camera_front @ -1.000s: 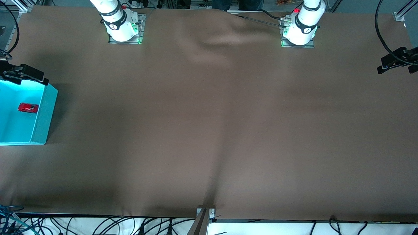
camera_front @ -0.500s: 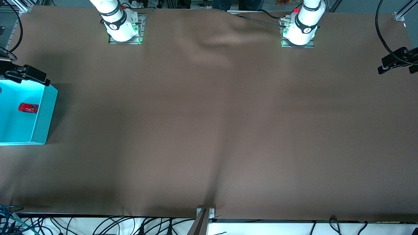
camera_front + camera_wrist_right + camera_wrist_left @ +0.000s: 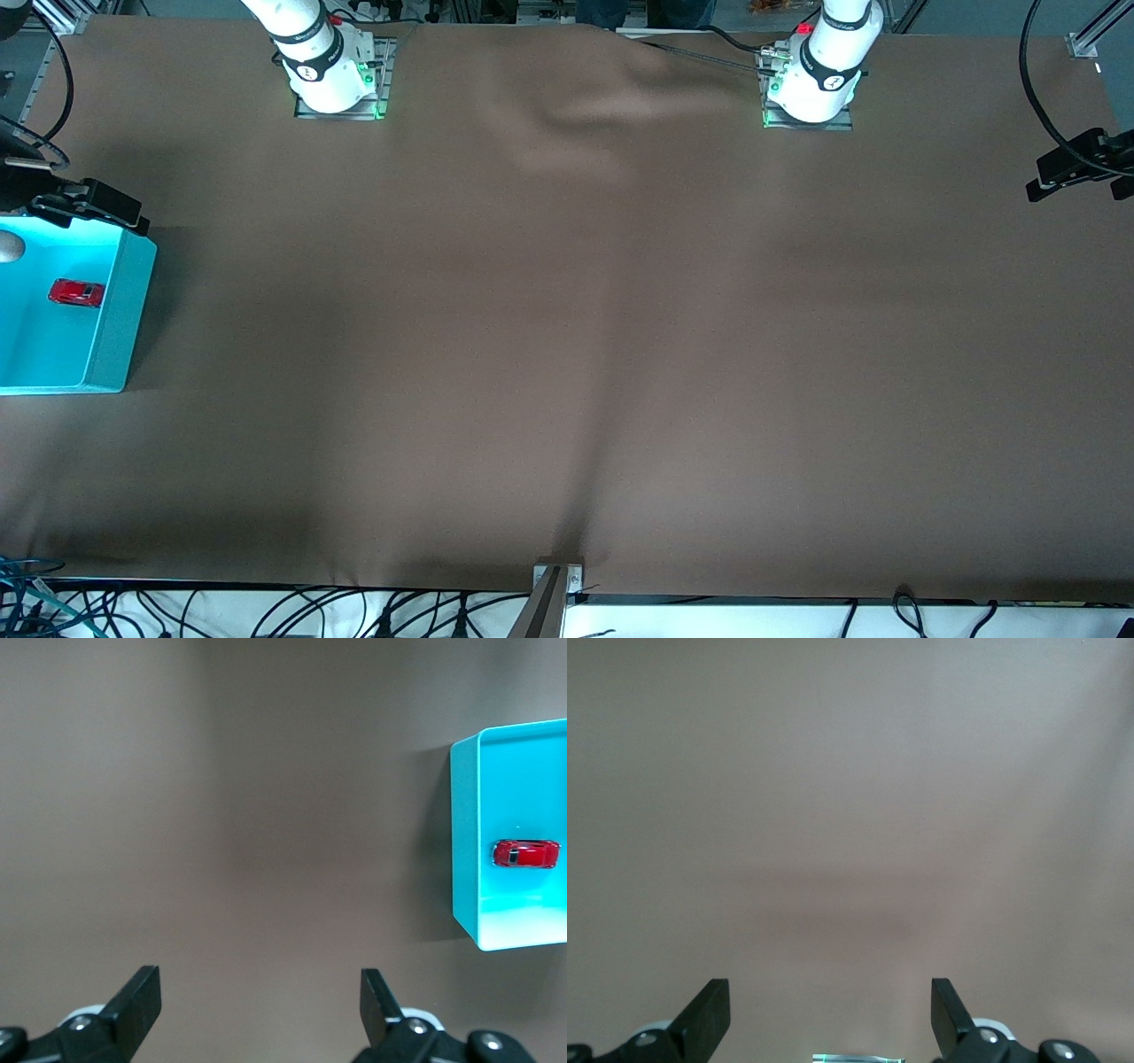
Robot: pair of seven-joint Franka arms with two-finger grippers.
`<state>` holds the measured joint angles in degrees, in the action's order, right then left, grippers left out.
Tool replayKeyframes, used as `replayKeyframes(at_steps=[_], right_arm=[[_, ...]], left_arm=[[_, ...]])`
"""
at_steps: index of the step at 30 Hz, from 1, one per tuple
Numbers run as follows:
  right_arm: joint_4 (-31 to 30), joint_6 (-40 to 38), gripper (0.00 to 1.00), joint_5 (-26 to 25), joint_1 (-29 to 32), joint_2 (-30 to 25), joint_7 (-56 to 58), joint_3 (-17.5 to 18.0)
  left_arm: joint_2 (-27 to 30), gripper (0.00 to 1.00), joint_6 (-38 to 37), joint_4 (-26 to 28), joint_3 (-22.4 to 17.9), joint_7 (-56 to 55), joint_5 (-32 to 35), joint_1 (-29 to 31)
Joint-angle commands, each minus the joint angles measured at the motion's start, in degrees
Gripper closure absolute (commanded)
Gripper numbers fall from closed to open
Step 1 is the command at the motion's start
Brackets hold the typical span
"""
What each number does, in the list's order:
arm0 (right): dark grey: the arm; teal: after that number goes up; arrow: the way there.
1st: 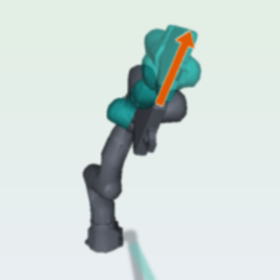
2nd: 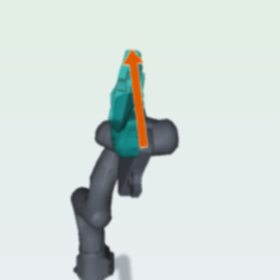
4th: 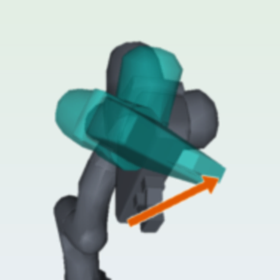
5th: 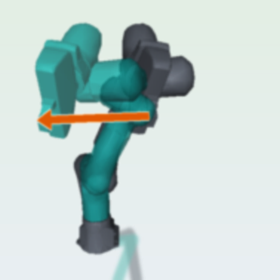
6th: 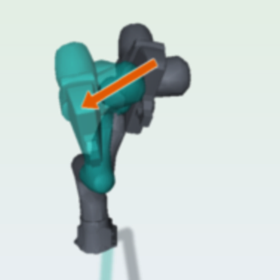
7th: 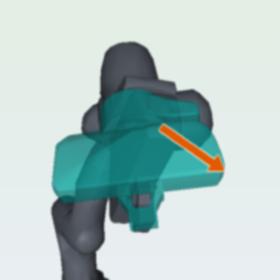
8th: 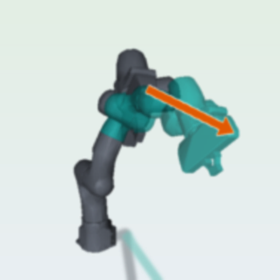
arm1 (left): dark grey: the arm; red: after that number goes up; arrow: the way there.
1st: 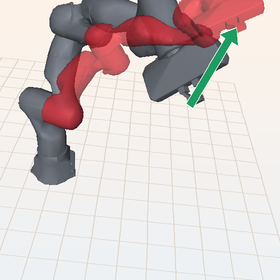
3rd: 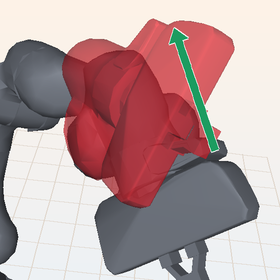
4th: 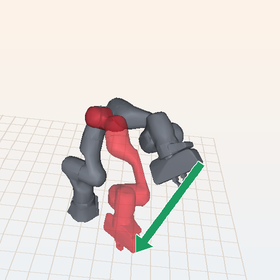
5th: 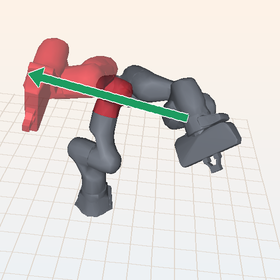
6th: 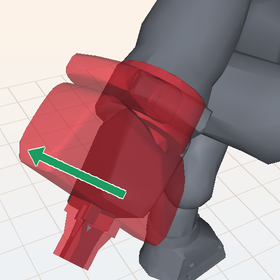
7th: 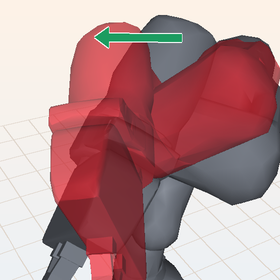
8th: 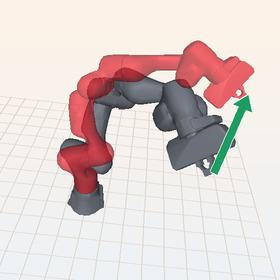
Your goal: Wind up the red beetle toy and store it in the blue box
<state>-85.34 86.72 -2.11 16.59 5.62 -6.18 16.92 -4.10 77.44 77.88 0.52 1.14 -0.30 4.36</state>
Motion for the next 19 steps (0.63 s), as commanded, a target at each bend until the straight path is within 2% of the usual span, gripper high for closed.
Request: replayKeyframes(at_steps=[1,4,19], right_arm=[[0.5,-0.1,0.00,-0.4,-15.6,-0.5,-0.7,-16.5],[0.5,0.0,0.00,0.3,-20.2,-0.5,-0.4,-21.3],[0.5,0.0,0.00,0.7,-20.4,-0.4,0.0,-21.6]], left_arm=[[0.5,0.00,0.3,0.0,-0.1,-0.3,-0.5,0.3],[0.4,0.00,0.3,0.0,0.0,-0.3,-0.5,0.2],[0.4,0.00,0.3,0.0,0.0,-0.3,-0.4,0.2]])
